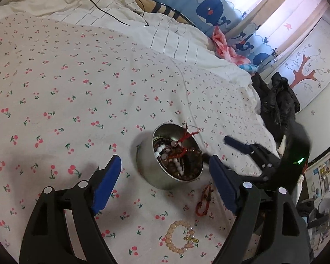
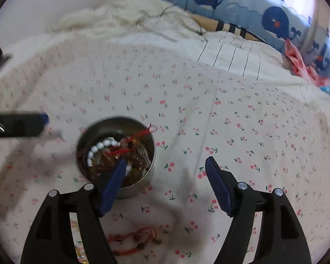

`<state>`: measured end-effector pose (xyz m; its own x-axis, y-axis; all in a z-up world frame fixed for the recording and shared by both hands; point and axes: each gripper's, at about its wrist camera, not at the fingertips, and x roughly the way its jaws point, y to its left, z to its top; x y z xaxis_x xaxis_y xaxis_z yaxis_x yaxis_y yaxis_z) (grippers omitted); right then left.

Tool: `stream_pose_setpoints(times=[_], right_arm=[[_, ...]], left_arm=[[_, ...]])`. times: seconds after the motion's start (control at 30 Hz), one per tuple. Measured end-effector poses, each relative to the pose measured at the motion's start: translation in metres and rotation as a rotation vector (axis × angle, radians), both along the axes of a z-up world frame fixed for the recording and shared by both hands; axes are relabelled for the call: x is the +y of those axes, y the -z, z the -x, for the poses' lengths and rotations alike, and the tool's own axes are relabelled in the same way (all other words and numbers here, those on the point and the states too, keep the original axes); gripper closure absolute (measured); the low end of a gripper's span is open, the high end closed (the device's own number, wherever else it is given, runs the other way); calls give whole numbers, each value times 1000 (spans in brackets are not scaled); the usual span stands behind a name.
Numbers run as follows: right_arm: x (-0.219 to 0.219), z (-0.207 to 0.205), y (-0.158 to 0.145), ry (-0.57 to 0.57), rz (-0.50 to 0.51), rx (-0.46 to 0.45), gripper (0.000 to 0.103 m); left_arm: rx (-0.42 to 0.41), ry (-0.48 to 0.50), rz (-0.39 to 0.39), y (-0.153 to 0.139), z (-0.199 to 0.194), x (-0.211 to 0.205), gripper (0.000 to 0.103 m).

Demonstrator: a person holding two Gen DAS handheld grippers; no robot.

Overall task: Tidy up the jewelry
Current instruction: 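Move both open grippers back toward the bracelets left on the sheet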

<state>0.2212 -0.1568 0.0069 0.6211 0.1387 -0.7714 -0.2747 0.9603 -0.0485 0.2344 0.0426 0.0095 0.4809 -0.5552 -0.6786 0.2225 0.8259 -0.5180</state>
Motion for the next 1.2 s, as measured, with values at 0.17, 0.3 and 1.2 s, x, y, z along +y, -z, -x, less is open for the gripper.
stream_pose_setpoints(times=[0.17, 0.3, 1.2], right_arm=[[-12, -25, -14, 103, -58, -40, 28], [-1, -50, 8, 106, -60, 50, 28], [-49, 65, 17, 7, -209, 162, 46]], left_arm=[[35, 16, -25, 15, 17, -1, 22], [72, 26, -35, 26, 17, -3, 22], [-117, 286, -343, 36, 84, -53, 21]])
